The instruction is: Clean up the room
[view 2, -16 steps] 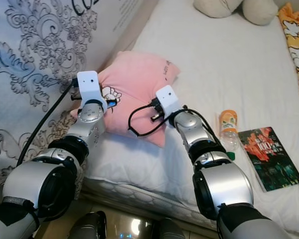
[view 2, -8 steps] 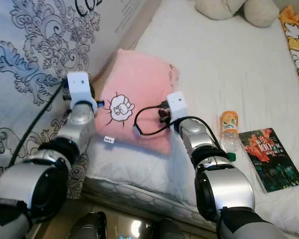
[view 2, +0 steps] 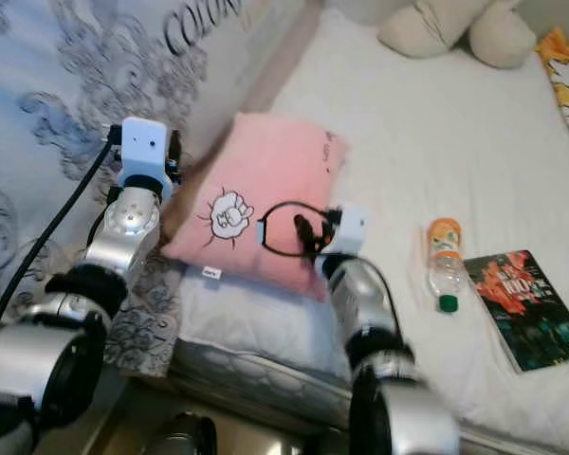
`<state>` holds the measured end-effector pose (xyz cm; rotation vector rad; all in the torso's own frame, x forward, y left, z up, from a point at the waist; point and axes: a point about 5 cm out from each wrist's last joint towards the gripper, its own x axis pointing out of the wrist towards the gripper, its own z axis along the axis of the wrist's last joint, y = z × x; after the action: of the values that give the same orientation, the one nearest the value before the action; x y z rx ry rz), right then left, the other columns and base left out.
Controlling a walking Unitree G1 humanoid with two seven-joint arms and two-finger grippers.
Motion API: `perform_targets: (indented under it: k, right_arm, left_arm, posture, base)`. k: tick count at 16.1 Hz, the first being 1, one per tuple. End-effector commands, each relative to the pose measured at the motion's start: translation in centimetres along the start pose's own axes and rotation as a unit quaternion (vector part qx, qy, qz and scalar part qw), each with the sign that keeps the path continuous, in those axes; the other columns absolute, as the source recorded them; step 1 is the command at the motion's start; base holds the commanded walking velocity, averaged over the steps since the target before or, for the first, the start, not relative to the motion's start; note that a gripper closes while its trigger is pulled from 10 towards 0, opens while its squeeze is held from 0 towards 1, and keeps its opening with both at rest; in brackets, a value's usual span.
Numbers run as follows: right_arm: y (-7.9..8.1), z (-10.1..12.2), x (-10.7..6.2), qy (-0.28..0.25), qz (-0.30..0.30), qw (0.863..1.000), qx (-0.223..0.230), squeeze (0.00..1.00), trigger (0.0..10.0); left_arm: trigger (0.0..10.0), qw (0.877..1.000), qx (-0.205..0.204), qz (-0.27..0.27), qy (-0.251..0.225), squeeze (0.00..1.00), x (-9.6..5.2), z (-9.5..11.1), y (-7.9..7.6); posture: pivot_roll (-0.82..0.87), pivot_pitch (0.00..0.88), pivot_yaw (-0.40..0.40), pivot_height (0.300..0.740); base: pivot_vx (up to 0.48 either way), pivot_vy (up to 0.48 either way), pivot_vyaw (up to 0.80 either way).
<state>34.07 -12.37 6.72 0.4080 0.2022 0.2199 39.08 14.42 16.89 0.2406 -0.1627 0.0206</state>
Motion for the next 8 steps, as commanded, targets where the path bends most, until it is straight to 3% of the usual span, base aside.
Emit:
perform_targets:
  k: [1,2,3,4,6,7,8]
  right_arm:
    - [-0.3,0.2,-1.9,-0.042,-0.015,0.998,-0.035,1.00,10.0]
    - [-0.3,0.1,-2.5,-0.050,-0.017,0.997,-0.048,1.00,10.0]
    - [-1.6,-0.4,-5.6,-0.074,-0.049,0.990,-0.109,1.00,10.0]
    - [-2.2,-0.5,-7.0,-0.079,-0.069,0.986,-0.127,1.00,10.0]
    - [-4.3,-1.2,-11.0,-0.087,-0.152,0.976,-0.126,1.00,10.0]
    - [-4.5,-1.3,-11.7,-0.075,-0.171,0.974,-0.131,1.00,10.0]
    - [-4.6,-1.2,-11.9,-0.071,-0.177,0.969,-0.154,1.00,10.0]
  left_arm:
    - [10.0,0.998,-0.051,-0.036,0.017,1.00,-0.9,-0.9,-0.4]
    - [10.0,0.997,-0.064,-0.046,0.018,1.00,-1.1,-1.0,-0.5]
    - [10.0,0.992,-0.077,-0.093,0.027,1.00,-2.7,-2.1,-1.2]
    - [10.0,0.990,-0.079,-0.114,0.034,1.00,-3.6,-2.6,-1.6]
    - [10.0,0.979,-0.083,-0.174,0.066,1.00,-6.7,-4.7,-3.1]
    - [10.0,0.976,-0.077,-0.197,0.054,1.00,-7.3,-4.4,-4.0]
    - [10.0,0.975,-0.081,-0.202,0.043,0.04,-7.4,-4.0,-4.2]
  posture:
    - [0.06,0.000,0.023,0.740]
    - [0.06,0.000,0.023,0.740]
    - [0.06,0.000,0.028,0.740]
    - [0.06,0.000,0.027,0.740]
    - [0.05,0.000,0.024,0.740]
    - [0.05,0.000,0.024,0.740]
    - [0.05,0.000,0.024,0.740]
  base:
    - [0.000,0.000,0.00]
    - [0.000,0.000,0.00]
    - [0.000,0.000,0.00]
    - [0.000,0.000,0.00]
    - [0.000,0.000,0.00]
    - [0.000,0.000,0.00]
    - [0.000,0.000,0.00]
